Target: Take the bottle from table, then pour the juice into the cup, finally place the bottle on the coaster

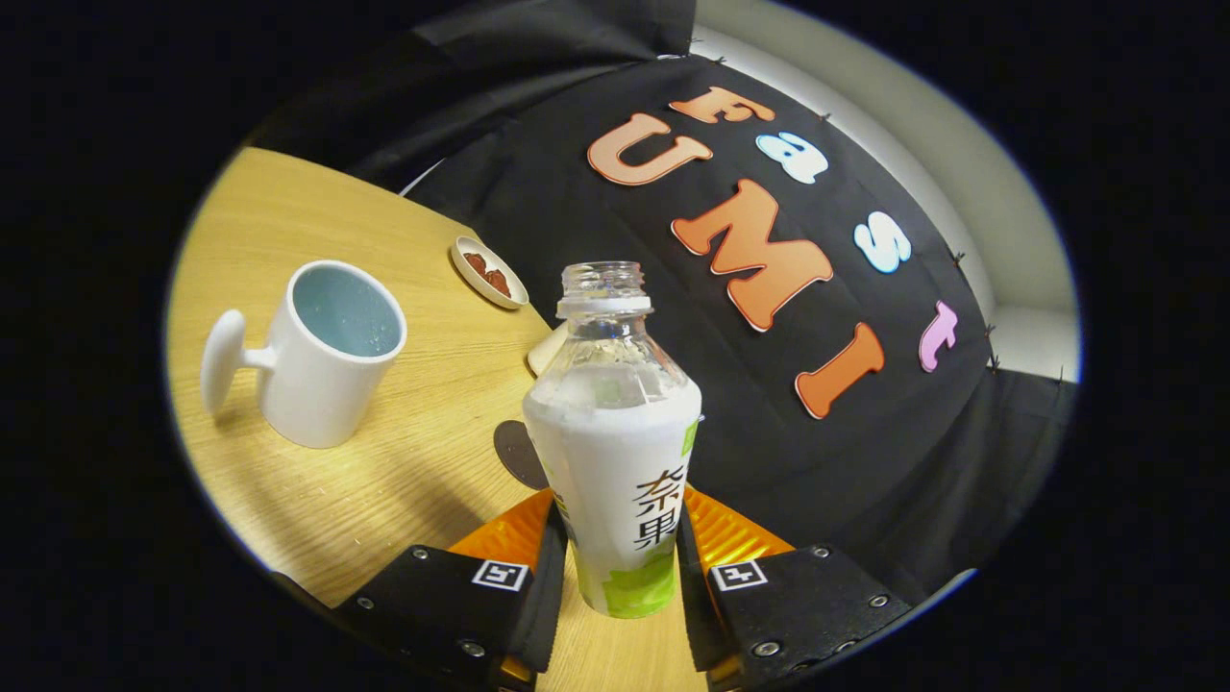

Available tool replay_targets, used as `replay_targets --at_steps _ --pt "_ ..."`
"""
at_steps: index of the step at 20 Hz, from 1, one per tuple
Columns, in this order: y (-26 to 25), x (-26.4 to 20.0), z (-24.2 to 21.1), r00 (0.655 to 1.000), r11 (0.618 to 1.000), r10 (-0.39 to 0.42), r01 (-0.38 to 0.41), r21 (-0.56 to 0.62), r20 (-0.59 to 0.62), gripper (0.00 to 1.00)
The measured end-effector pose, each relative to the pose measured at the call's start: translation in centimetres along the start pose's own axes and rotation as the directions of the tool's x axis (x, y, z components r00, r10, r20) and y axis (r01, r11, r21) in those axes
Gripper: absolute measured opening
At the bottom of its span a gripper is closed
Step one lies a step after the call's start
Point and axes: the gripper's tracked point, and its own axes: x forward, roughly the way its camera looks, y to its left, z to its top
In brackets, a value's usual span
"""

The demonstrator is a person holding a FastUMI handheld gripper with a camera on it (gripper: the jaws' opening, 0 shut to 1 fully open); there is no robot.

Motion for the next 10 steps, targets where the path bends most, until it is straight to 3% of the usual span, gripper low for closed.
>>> replay_targets --at_steps 6,10 --pt "-0.4 0.5 1.8 0.994 0.976 -0.075 0.088 -0.201 0.074 0.55" --pt "0.5 -0.2 2.8 0.987 0.922 -0.099 0.138 -0.361 0.125 0.55"
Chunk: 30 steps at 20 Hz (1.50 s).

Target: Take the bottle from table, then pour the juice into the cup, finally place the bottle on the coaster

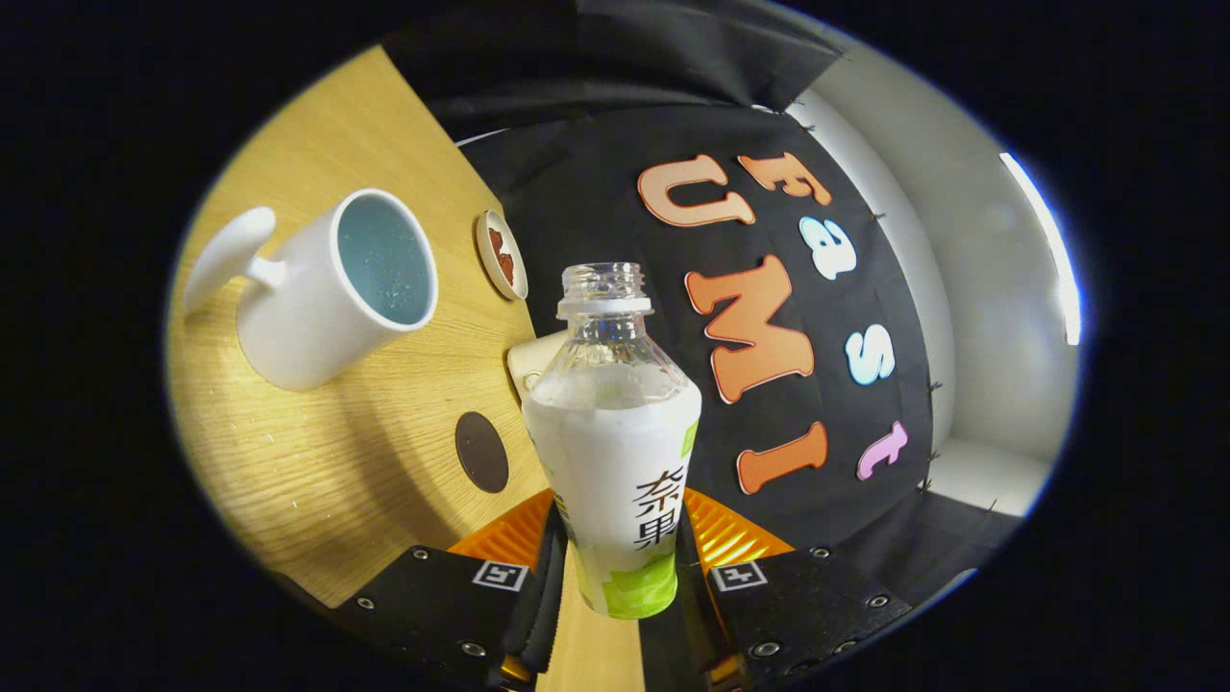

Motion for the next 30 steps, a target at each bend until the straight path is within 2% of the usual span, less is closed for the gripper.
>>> replay_targets --at_steps 5,10,15,30 --pt "0.8 0.1 1.1 0.999 0.995 -0.007 0.011 -0.097 0.044 0.54" --pt "0.4 0.1 2.3 0.995 0.977 -0.037 0.054 -0.204 0.088 0.54" --pt "0.0 0.3 3.1 0.989 0.944 -0.076 0.111 -0.31 0.124 0.54" --pt "-1.3 1.4 3.1 0.984 0.905 -0.096 0.148 -0.398 0.147 0.54"
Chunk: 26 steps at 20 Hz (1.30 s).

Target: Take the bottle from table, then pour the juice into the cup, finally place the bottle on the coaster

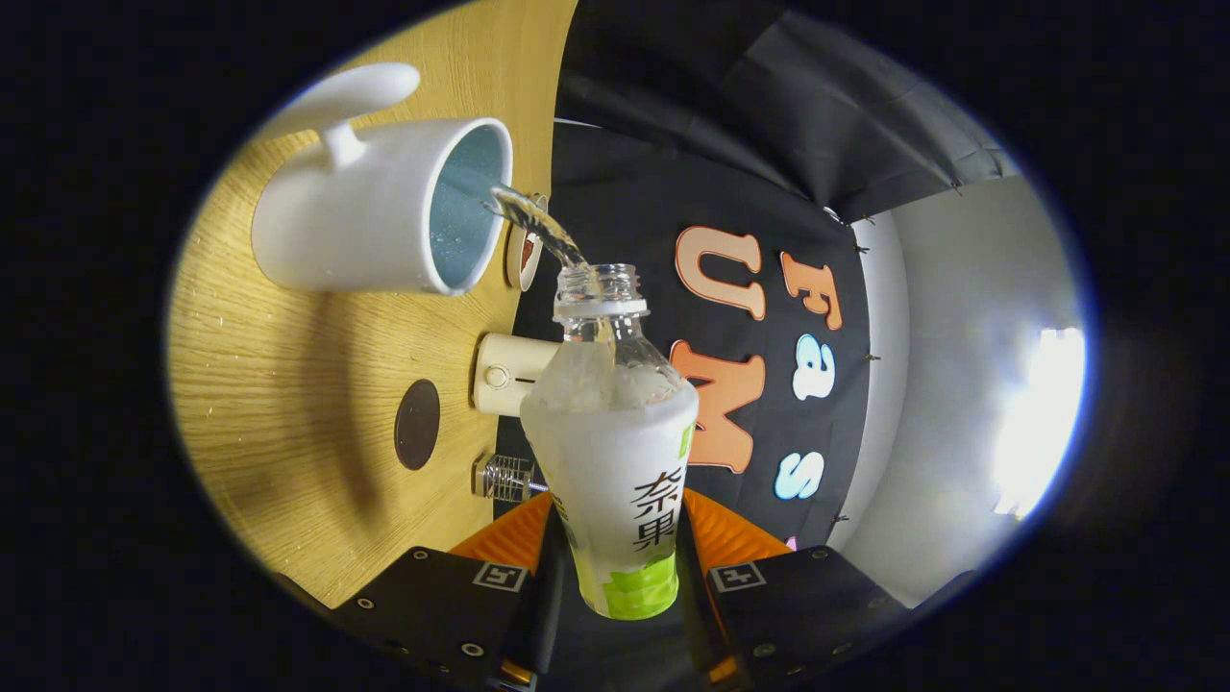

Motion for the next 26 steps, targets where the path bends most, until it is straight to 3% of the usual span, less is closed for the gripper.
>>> replay_targets --at_steps 4,26 --pt "0.0 0.1 0.3 0.999 0.998 -0.011 0.013 -0.068 0.033 0.54" --pt "-2.0 1.3 0.4 0.995 0.982 -0.041 0.056 -0.178 0.09 0.54"
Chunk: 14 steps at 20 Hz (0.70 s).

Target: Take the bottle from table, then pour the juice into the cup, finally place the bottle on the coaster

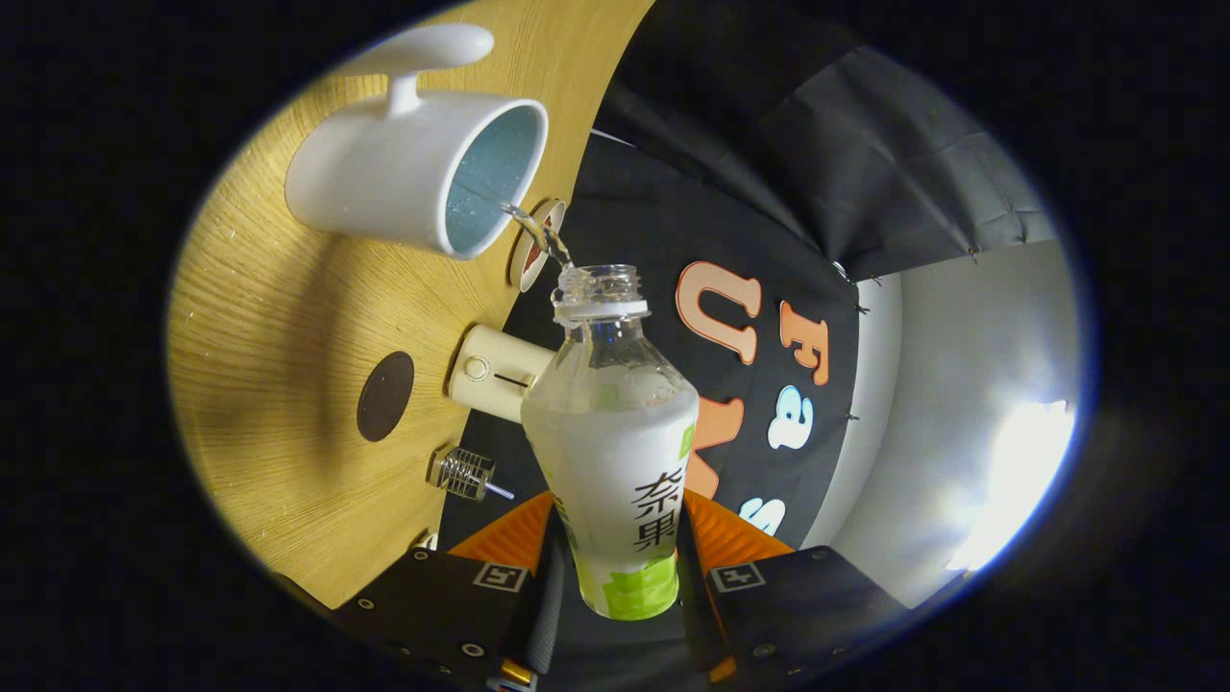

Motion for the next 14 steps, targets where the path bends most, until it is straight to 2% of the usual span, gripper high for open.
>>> replay_targets --at_steps 14 --pt "-1.1 0.0 0.2 0.998 0.995 -0.009 0.015 -0.099 0.061 0.54"
